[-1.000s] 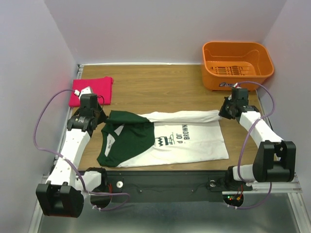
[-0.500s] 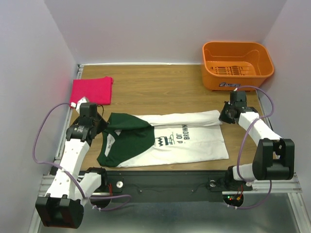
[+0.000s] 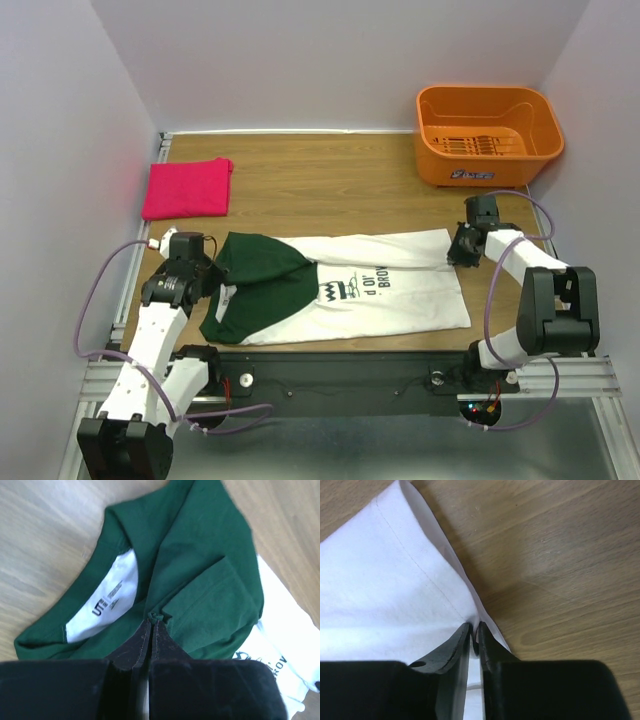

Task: Fold and stack the t-shirts
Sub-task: Fold the tshirt

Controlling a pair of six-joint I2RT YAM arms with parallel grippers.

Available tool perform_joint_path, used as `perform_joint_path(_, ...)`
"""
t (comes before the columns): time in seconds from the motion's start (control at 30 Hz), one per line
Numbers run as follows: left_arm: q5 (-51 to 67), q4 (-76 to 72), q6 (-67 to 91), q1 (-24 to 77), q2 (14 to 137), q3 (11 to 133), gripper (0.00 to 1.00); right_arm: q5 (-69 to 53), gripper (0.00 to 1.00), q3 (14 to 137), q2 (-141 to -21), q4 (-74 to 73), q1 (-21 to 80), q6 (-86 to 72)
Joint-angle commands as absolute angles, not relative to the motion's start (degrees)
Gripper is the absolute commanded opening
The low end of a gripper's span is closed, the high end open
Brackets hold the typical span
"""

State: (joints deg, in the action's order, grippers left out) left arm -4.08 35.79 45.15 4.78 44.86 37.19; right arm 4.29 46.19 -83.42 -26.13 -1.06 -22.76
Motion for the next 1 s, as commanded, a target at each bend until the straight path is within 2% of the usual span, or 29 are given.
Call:
perform_joint_path(0.0,-2.2,36.3,47.8,4.6,43.7,35.8,0.0,4.7,0.2,46.4,-82.7,-26.1,-1.5,-23.6)
perform_joint_path(0.03,-2.2,36.5,48.0,4.6,42.5,35.7,0.0,4.3,0.27,46.5,-82.4,-26.1,-1.5,-23.6)
perform_joint_path(0.1,-2.8,37.8,48.5,4.6,40.3,35.9,0.04,3.0,0.34,46.6,-81.8,-26.2,-1.5,-24.0)
perform_joint_path(0.13,-3.0,38.1,48.7,4.7,39.6,36.0,0.07,2.4,0.42,46.6,-81.5,-26.4,-1.5,-24.2)
perform_joint_path(0.17,-3.7,39.4,48.9,4.6,38.0,36.5,0.16,1.8,0.46,46.7,-80.2,-26.5,-1.5,-24.4)
perform_joint_path(0.23,-4.5,40.5,48.6,4.7,36.5,37.5,0.27,1.7,0.57,47.2,-78.5,-26.7,-1.5,-24.7)
perform_joint_path(0.27,-4.8,41.0,48.2,4.6,35.5,38.1,0.45,1.5,0.61,47.7,-77.7,-26.8,-1.6,-24.5)
perform_joint_path(0.3,-5.4,41.5,47.7,4.6,34.3,38.7,0.52,1.1,0.66,48.2,-76.3,-26.9,-1.5,-24.4)
perform_joint_path(0.47,-6.9,39.6,43.9,4.6,33.7,43.0,0.73,-5.8,0.74,52.4,-74.9,-27.1,-1.5,-21.4)
perform_joint_path(0.6,-3.3,34.4,39.6,4.6,39.5,43.7,0.76,-10.1,0.74,54.7,-76.2,-26.9,-1.3,-19.2)
perform_joint_path(0.7,-0.3,29.3,37.4,4.7,47.2,44.2,0.72,-11.7,0.73,55.7,-78.2,-26.5,-1.2,-17.8)
perform_joint_path(0.83,-0.3,23.7,35.9,5.7,57.9,46.0,0.63,-13.4,0.64,58.0,-81.9,-25.8,-1.2,-17.8)
perform_joint_path(0.97,-3.7,20.2,34.7,7.9,68.4,48.9,0.63,-13.3,0.55,59.5,-86.3,-24.4,-1.2,-18.8)
